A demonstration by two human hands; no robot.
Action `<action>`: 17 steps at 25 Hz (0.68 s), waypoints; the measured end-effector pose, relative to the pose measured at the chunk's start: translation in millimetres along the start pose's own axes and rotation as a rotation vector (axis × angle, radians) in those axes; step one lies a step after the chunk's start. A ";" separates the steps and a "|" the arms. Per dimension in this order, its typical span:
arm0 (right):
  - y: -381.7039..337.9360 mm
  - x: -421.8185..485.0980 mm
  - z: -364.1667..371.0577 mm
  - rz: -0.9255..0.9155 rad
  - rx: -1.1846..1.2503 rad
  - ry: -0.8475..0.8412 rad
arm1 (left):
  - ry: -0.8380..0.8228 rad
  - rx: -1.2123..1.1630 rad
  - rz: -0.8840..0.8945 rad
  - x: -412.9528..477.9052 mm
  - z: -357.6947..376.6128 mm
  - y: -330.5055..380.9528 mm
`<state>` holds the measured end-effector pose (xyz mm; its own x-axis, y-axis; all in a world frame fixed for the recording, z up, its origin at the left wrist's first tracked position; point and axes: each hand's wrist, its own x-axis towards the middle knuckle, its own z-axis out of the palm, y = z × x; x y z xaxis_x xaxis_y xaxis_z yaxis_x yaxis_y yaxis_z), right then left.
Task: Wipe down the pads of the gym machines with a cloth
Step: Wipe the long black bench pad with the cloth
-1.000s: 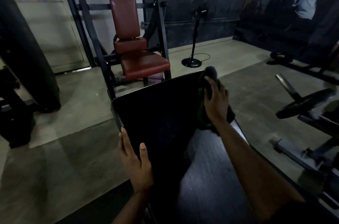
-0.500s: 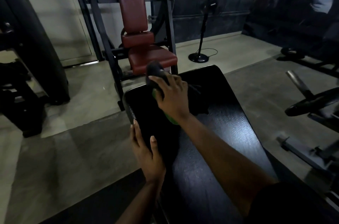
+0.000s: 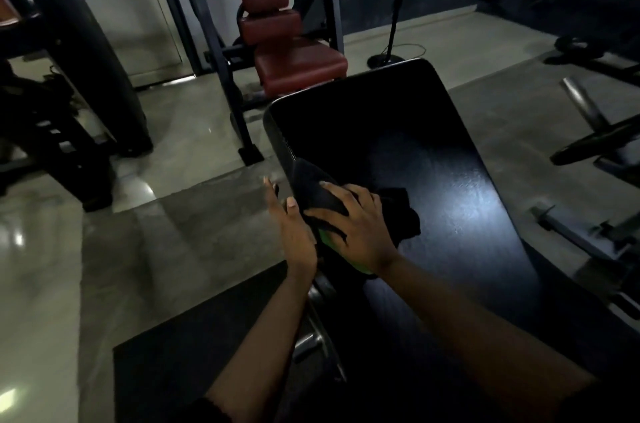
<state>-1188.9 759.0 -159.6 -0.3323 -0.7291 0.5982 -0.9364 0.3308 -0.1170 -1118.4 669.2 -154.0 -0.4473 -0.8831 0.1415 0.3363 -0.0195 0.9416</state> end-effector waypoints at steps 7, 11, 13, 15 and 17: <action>24.5 -68.6 -27.1 0.238 0.138 0.107 | 0.012 0.281 -0.037 0.0 40.9 5.3; 133.5 -39.2 -44.7 0.682 0.059 0.250 | 0.104 0.337 0.142 -4.2 50.5 -9.0; 171.5 -22.2 -39.5 0.854 0.002 0.151 | 0.111 0.349 0.175 -0.9 49.3 -16.3; 173.0 -11.8 -27.0 0.952 -0.075 0.102 | 0.120 0.370 0.202 -0.7 48.6 -18.6; 148.0 -11.8 -17.5 0.912 -0.116 0.113 | 0.114 0.379 0.217 0.7 48.2 -19.5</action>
<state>-1321.6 827.0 -170.1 -0.9165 -0.0968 0.3882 -0.2991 0.8101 -0.5043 -1165.3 691.6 -157.6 -0.2990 -0.8941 0.3333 0.0754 0.3261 0.9423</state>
